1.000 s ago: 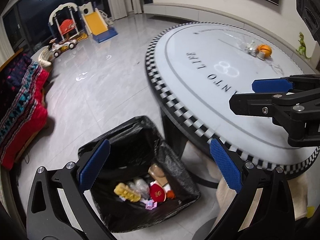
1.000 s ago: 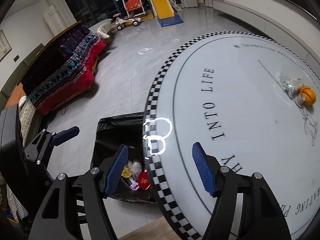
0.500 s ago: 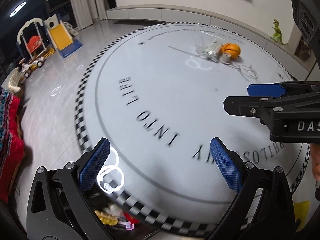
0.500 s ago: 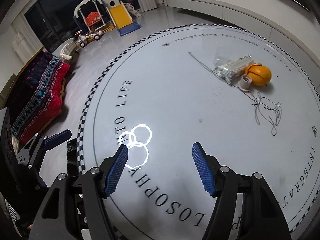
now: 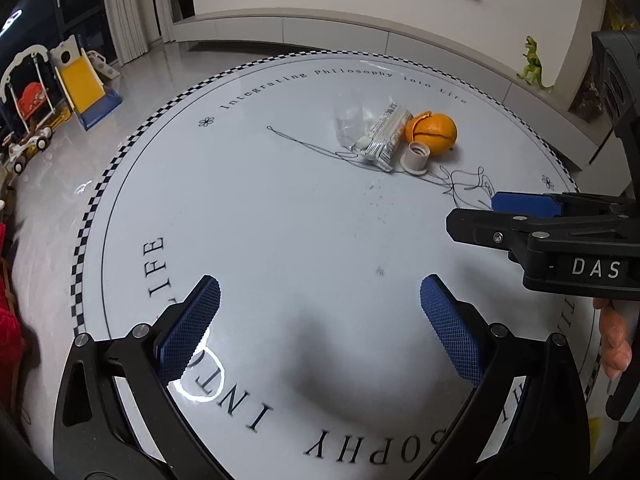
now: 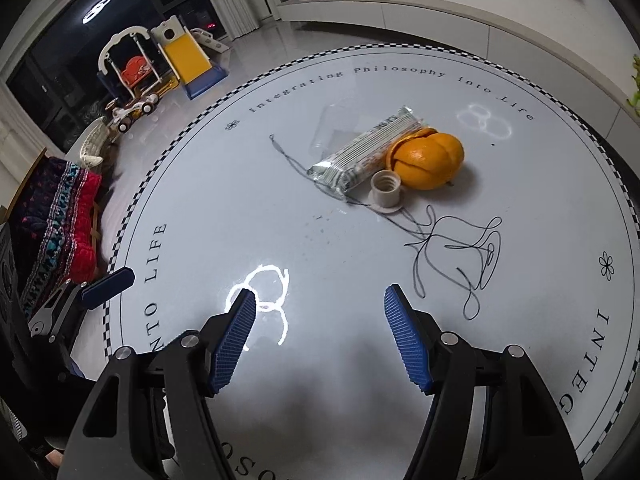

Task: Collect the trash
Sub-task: 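Move both tools back to the table toward the clear cup and orange, then grasp the clear plastic cup with the left tool while the right tool grasps the orange, then carry the cup and orange over the bin and open both tools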

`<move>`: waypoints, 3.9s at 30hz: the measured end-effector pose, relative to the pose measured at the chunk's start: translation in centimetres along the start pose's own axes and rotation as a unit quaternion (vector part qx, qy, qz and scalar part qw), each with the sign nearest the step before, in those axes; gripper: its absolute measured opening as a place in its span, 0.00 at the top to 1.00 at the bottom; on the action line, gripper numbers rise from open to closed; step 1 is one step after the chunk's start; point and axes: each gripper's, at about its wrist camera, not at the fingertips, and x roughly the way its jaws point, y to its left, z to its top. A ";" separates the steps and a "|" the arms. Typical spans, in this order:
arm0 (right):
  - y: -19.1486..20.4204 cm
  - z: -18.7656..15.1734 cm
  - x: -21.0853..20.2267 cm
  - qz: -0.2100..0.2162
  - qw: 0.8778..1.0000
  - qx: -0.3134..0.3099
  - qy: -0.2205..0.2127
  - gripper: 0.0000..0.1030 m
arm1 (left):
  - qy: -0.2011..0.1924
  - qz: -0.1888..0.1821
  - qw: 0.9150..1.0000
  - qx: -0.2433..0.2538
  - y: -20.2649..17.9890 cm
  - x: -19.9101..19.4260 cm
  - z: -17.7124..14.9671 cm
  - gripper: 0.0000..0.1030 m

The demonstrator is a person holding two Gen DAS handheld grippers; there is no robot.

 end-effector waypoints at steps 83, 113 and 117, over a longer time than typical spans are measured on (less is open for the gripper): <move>14.8 -10.2 -2.4 0.077 0.994 -0.070 0.019 0.50 | -0.044 0.075 0.989 -0.121 9.3 -11.6 -12.7 0.65; 30.9 -18.9 2.2 0.134 0.955 -0.225 0.136 0.34 | 0.013 0.203 0.941 -0.270 21.3 -16.1 -29.3 0.06; 30.0 -18.2 1.9 0.138 0.958 -0.214 0.130 0.34 | 0.011 0.200 0.946 -0.254 20.3 -15.8 -28.1 0.06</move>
